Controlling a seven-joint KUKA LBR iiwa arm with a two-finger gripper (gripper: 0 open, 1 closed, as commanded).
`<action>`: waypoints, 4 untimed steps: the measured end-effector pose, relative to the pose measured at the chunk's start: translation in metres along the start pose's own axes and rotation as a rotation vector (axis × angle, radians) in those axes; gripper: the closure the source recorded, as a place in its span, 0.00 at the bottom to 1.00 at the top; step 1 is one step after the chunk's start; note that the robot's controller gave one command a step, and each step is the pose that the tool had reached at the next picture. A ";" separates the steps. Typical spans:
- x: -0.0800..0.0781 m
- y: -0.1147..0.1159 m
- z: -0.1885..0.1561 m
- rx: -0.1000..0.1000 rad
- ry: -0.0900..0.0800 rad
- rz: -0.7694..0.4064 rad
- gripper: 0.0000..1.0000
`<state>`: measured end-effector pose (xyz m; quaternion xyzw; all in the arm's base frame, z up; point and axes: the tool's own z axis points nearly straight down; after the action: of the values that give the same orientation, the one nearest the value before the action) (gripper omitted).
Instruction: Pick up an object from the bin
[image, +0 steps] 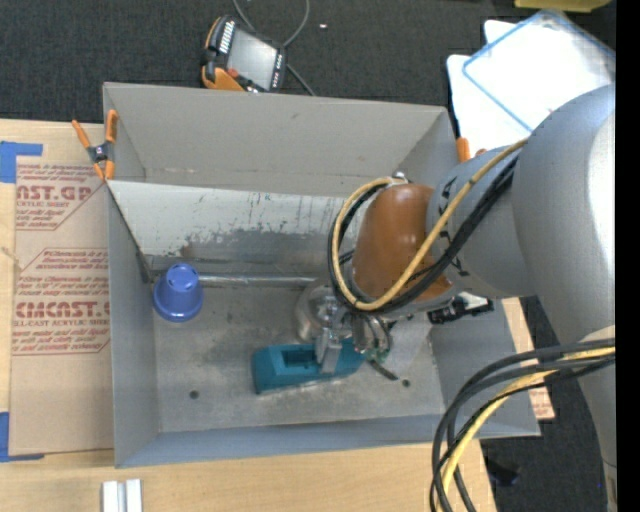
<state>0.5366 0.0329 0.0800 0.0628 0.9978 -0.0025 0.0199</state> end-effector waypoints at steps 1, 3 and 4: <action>0.018 0.007 0.000 -0.005 -0.027 -0.260 1.00; 0.015 0.034 0.000 0.008 -0.036 -0.318 1.00; 0.015 0.034 0.000 0.008 -0.036 -0.318 1.00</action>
Offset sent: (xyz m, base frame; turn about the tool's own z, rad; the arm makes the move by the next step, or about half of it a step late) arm -0.0041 0.0034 0.0058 -0.0444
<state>0.5265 0.0682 0.0789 -0.0958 0.9947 -0.0108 0.0370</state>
